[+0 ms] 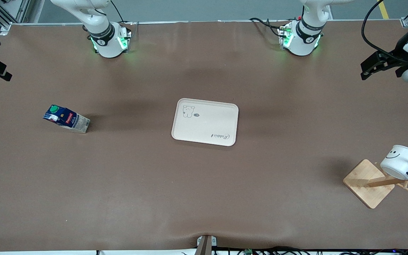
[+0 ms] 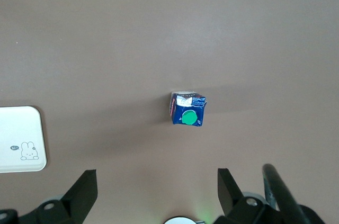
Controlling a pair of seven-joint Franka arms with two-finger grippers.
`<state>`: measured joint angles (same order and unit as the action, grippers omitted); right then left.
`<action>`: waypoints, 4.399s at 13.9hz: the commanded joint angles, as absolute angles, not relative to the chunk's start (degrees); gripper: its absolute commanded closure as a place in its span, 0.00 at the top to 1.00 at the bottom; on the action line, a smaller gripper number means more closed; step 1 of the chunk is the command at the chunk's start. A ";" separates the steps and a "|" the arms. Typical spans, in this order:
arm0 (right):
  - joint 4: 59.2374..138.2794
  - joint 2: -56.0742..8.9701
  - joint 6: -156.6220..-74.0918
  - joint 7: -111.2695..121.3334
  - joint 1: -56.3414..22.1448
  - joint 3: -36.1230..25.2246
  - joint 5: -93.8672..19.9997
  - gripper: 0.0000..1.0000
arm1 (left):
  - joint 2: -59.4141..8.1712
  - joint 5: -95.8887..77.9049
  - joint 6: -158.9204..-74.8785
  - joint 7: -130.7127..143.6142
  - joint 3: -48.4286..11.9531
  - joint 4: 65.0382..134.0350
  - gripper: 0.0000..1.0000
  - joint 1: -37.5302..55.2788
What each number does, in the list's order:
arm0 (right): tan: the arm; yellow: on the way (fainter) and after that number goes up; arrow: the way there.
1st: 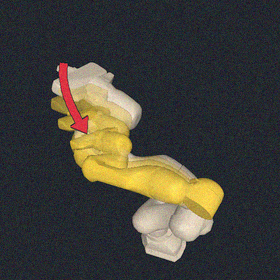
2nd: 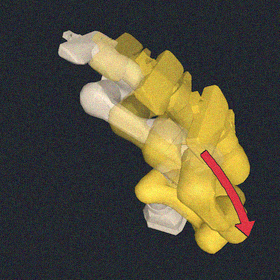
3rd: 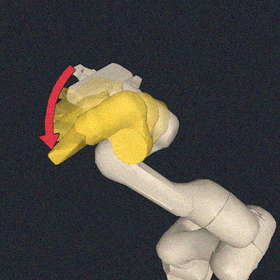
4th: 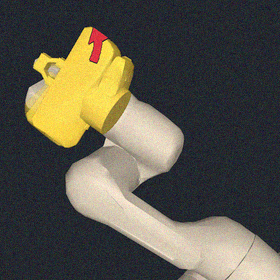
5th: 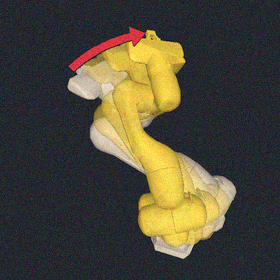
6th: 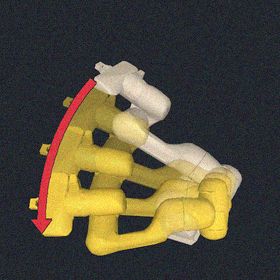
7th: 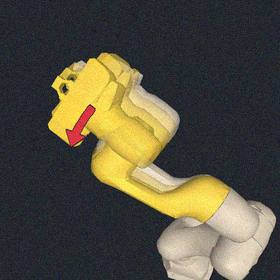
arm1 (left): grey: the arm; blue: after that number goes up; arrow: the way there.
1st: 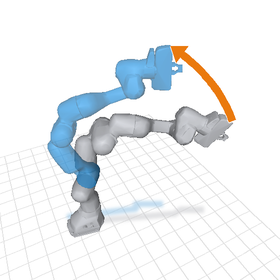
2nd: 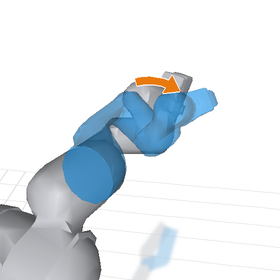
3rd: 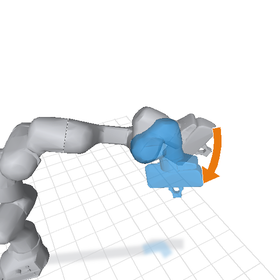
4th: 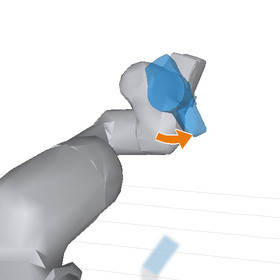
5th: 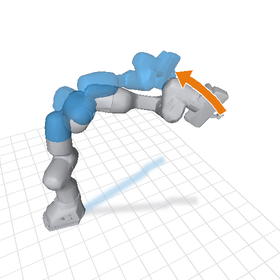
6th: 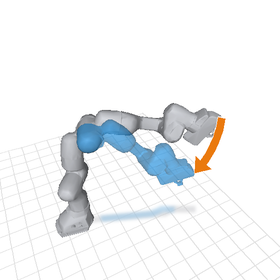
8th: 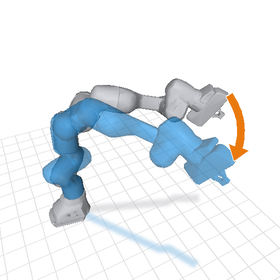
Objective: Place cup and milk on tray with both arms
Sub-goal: 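Move the left gripper to the white mug while the right gripper approaches the milk, then grasp the mug with the left gripper while the right gripper grasps the milk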
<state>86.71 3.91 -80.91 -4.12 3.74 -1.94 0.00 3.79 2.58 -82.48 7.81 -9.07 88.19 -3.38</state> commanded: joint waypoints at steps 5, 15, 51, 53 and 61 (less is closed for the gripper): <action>86.75 3.96 -80.86 -3.87 4.83 -1.49 -1.14 1.00 | -0.52 3.07 -81.83 6.86 -7.74 81.48 1.00 -4.39; 84.56 -0.88 -81.56 -3.69 4.75 -1.41 -0.26 1.00 | -0.18 -9.22 -111.14 -2.89 -7.56 101.57 1.00 -24.26; 84.55 -4.48 -84.55 -3.51 4.92 -1.41 -0.26 1.00 | -13.10 -32.34 -138.69 -45.09 -8.09 108.28 0.00 -23.73; 84.55 -6.50 -84.46 -3.43 4.83 -1.41 0.00 1.00 | -12.75 -32.08 -138.34 -45.18 -8.17 108.28 0.00 -23.55; 86.04 -10.89 -83.85 1.32 7.19 -1.41 -1.66 1.00 | -8.62 -31.73 -130.62 -42.63 -9.05 109.16 0.00 -23.64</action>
